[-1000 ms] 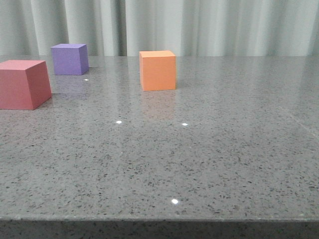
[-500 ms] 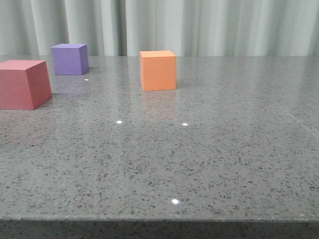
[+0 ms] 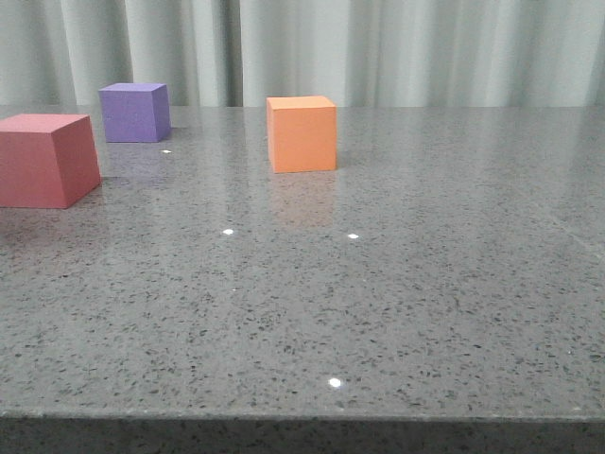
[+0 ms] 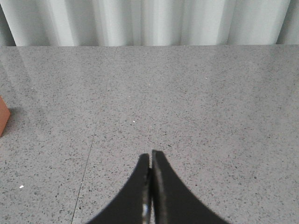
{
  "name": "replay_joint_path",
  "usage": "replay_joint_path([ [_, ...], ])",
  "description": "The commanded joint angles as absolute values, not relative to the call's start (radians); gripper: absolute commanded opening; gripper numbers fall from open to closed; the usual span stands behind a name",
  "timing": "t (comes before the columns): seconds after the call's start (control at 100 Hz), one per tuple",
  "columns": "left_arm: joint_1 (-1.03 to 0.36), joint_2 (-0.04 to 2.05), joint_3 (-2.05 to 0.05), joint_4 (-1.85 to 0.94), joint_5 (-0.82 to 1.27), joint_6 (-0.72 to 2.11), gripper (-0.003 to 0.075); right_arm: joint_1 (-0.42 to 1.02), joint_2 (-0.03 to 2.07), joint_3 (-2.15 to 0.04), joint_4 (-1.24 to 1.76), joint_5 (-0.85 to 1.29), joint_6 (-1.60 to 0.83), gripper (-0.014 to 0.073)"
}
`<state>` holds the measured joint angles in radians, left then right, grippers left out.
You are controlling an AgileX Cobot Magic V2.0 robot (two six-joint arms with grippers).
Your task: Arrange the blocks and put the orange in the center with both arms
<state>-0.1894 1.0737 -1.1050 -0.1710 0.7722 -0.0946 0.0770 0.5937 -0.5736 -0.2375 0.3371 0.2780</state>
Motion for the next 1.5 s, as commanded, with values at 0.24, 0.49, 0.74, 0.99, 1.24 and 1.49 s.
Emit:
replay_joint_path([
  [0.24,-0.461,1.453,-1.447,-0.167,0.675,-0.181,0.0626,0.07,0.592,-0.599,-0.257,0.258,0.272,-0.0067],
  [0.49,-0.615,1.725,-1.725,0.089,0.727,-0.438,0.0625,0.07,0.592,-0.599,-0.257,0.258,0.272,-0.0067],
  [0.74,-0.689,1.931,-1.988,0.232,0.857,-0.528,0.0626,0.07,0.592,-0.599,-0.257,0.258,0.272,-0.0067],
  [0.99,-0.694,2.003,-2.083,0.307,0.933,-0.573,0.0626,0.07,0.592,-0.599,-0.257,0.258,0.272,-0.0067],
  [1.24,-0.694,2.044,-2.085,0.309,0.933,-0.573,0.0626,0.07,0.592,-0.599,-0.257,0.258,0.272,-0.0067],
  [1.49,-0.694,2.091,-2.087,0.303,0.931,-0.573,0.0625,0.07,0.592,-0.599,-0.257,0.258,0.272,-0.0067],
])
